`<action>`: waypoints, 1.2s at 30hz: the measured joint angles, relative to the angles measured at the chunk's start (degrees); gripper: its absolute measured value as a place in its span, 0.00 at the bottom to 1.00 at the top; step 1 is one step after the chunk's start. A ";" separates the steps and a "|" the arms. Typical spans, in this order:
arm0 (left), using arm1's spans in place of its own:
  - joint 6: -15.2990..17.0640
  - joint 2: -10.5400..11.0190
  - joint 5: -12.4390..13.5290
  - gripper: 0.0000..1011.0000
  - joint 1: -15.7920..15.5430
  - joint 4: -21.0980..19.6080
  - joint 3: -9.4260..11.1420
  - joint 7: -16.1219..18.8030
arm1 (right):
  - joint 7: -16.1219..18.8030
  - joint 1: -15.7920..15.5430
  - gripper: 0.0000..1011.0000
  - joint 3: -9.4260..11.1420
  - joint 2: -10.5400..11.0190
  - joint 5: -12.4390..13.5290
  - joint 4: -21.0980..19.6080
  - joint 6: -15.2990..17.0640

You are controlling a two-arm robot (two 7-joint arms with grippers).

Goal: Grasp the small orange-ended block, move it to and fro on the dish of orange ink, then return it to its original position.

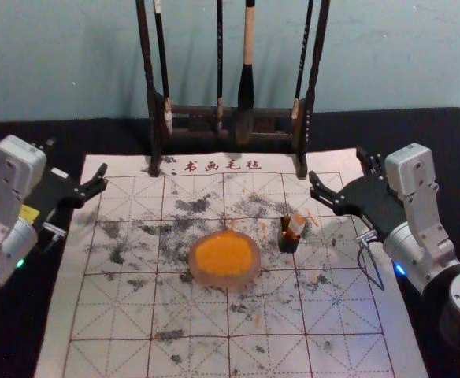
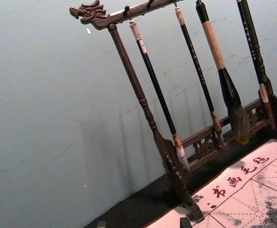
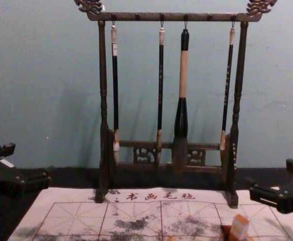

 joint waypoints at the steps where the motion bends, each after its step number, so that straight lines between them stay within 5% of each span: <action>1: 0.00 0.00 0.00 0.99 0.00 0.00 0.00 0.00 | 0.00 0.00 0.99 0.00 0.00 0.00 0.00 0.00; 36: 0.00 0.00 0.00 0.99 0.00 0.00 0.00 0.00 | -0.01 0.00 0.99 0.00 0.00 0.00 0.00 -0.01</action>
